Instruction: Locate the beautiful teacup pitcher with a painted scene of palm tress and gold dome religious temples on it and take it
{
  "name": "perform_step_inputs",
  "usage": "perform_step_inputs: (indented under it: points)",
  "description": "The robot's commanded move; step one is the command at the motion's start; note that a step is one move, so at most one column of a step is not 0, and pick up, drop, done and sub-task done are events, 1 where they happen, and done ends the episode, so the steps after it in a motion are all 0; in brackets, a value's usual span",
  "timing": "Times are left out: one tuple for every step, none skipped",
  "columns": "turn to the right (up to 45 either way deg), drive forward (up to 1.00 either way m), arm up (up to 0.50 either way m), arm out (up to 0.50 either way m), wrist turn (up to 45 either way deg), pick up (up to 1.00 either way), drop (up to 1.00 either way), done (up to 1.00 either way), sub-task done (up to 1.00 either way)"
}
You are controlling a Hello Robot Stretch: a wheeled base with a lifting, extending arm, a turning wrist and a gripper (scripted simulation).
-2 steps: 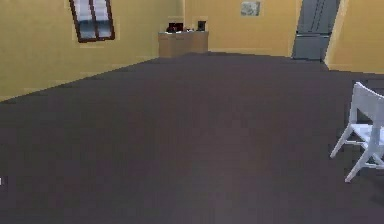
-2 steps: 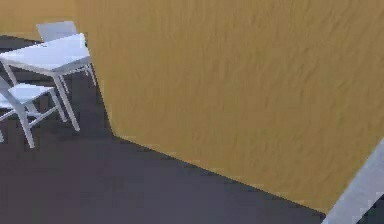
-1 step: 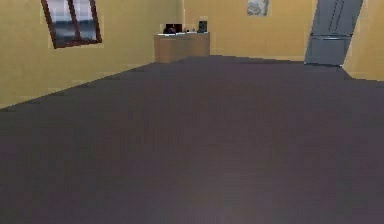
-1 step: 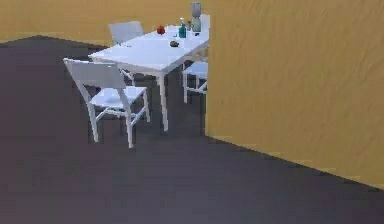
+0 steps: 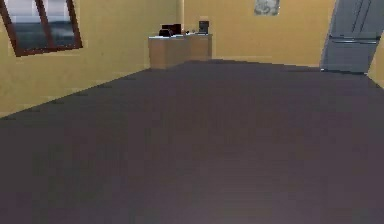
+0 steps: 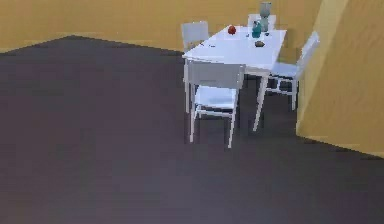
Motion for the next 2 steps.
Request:
perform_step_inputs:
  points:
    - [0.0,1.0,0.0,0.0,0.0,0.0,0.0,0.0,0.0]
    - [0.0,1.0,0.0,0.0,0.0,0.0,0.0,0.0,0.0]
